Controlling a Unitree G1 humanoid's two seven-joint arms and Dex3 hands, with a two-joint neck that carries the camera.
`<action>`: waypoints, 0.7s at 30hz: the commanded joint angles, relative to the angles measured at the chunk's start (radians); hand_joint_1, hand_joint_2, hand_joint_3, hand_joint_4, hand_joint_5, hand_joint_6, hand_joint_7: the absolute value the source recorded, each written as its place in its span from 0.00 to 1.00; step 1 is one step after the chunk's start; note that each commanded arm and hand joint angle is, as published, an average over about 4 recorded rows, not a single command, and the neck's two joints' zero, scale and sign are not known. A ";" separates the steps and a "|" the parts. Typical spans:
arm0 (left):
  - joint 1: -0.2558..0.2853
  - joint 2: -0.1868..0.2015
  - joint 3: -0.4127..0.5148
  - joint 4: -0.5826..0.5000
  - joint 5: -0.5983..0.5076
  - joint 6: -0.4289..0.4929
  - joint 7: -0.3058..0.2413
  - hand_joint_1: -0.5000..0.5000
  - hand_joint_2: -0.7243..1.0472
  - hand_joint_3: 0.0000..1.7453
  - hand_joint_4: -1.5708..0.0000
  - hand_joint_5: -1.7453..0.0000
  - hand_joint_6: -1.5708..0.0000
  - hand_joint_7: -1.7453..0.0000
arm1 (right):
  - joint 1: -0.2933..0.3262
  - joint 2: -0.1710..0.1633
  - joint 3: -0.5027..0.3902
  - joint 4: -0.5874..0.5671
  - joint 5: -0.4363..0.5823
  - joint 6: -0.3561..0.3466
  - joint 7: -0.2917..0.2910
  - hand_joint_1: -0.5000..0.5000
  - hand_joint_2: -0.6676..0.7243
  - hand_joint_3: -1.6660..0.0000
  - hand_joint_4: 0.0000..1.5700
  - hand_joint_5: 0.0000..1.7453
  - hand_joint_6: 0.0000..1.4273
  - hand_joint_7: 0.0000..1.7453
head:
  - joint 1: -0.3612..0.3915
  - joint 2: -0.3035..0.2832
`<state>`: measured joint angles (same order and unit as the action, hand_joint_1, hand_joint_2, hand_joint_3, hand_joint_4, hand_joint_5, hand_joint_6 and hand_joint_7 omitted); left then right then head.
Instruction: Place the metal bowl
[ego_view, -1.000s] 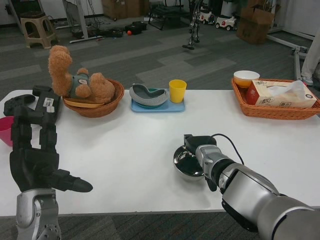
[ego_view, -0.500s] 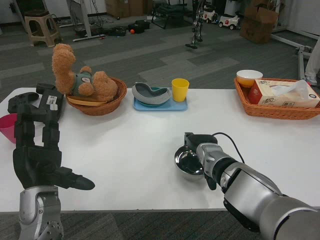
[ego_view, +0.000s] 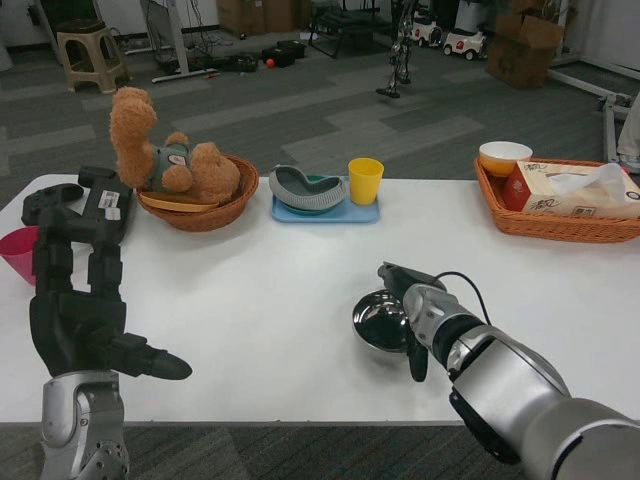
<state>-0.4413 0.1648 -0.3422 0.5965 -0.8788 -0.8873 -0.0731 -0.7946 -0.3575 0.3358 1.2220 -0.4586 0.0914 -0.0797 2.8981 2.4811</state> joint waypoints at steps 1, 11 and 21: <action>0.001 0.007 0.006 0.011 -0.002 -0.009 -0.001 0.00 0.00 0.00 0.98 1.00 1.00 1.00 | 0.021 -0.007 -0.075 0.011 0.017 -0.022 0.014 0.04 1.00 1.00 0.04 0.72 0.00 0.12 | 0.000 -0.001; 0.002 0.007 0.005 0.011 -0.002 -0.009 -0.001 0.00 0.00 0.00 0.98 1.00 1.00 1.00 | 0.038 -0.021 -0.163 -0.001 0.126 -0.078 0.065 0.02 1.00 1.00 0.00 0.67 0.00 0.08 | -0.002 -0.003; 0.002 0.007 0.005 0.011 -0.002 -0.009 -0.001 0.00 0.00 0.00 0.98 1.00 1.00 1.00 | 0.092 -0.027 -0.241 -0.156 0.140 -0.087 0.100 0.00 1.00 1.00 0.00 0.60 0.00 0.08 | -0.002 -0.002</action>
<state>-0.4412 0.1664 -0.3422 0.5986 -0.8796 -0.8890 -0.0731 -0.7252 -0.3687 0.1144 1.0982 -0.3221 0.0111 0.0139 2.8968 2.4786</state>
